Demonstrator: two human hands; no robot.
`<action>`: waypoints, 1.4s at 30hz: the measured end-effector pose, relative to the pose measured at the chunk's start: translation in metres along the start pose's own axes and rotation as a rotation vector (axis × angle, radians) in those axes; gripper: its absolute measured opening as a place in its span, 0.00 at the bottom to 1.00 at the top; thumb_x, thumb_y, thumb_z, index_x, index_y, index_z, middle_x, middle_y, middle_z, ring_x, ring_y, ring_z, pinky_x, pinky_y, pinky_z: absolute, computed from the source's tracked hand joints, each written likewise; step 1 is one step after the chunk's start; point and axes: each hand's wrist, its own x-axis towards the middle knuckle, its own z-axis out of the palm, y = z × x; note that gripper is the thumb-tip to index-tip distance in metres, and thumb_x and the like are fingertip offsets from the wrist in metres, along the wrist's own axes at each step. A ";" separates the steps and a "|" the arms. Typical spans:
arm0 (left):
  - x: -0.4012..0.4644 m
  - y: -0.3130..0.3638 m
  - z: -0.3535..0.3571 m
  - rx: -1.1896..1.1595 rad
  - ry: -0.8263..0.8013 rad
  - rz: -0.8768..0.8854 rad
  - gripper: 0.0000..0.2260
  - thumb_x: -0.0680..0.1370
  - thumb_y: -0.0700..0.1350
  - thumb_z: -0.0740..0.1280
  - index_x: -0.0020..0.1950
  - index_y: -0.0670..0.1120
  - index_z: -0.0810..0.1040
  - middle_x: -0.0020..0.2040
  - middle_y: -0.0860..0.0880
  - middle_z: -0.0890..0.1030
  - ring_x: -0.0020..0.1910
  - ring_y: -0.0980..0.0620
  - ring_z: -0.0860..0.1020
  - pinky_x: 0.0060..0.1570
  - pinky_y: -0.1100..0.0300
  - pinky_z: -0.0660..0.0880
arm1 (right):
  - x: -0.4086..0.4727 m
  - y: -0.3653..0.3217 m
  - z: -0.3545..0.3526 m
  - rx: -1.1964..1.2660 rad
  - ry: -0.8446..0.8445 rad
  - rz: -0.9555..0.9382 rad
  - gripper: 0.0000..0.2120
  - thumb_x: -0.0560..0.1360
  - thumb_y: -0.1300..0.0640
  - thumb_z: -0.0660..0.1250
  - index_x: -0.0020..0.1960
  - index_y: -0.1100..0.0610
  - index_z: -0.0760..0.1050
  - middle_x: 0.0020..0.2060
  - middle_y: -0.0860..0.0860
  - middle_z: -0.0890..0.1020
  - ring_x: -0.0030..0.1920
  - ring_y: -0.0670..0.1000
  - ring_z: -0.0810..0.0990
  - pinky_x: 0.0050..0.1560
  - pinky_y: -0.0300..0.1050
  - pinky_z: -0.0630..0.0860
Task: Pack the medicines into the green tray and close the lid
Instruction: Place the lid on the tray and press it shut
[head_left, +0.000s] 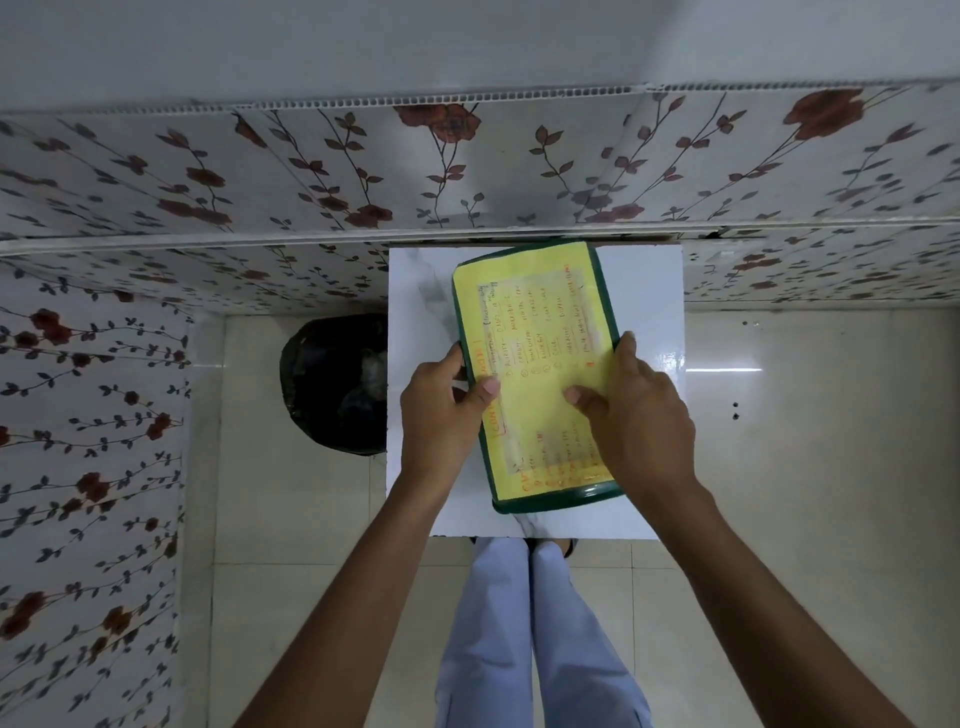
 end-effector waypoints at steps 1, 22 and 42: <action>0.002 0.002 -0.001 -0.001 -0.033 0.007 0.17 0.72 0.55 0.65 0.60 0.55 0.75 0.49 0.43 0.80 0.46 0.45 0.79 0.47 0.46 0.79 | -0.002 0.001 -0.001 -0.017 0.000 0.017 0.33 0.75 0.46 0.62 0.72 0.59 0.53 0.59 0.56 0.76 0.55 0.59 0.76 0.47 0.54 0.77; 0.079 0.041 -0.005 -0.171 0.002 -0.119 0.14 0.75 0.42 0.67 0.60 0.48 0.77 0.49 0.41 0.83 0.48 0.45 0.82 0.53 0.44 0.79 | 0.115 -0.020 -0.059 0.581 -0.206 0.147 0.11 0.73 0.55 0.68 0.54 0.57 0.78 0.51 0.53 0.80 0.51 0.56 0.79 0.52 0.49 0.78; 0.007 0.016 -0.010 -0.167 -0.211 -0.185 0.18 0.71 0.45 0.72 0.58 0.50 0.74 0.44 0.52 0.76 0.51 0.45 0.79 0.44 0.47 0.81 | 0.030 0.039 -0.036 0.547 -0.468 0.104 0.32 0.68 0.55 0.73 0.68 0.47 0.64 0.49 0.51 0.77 0.51 0.54 0.79 0.50 0.53 0.80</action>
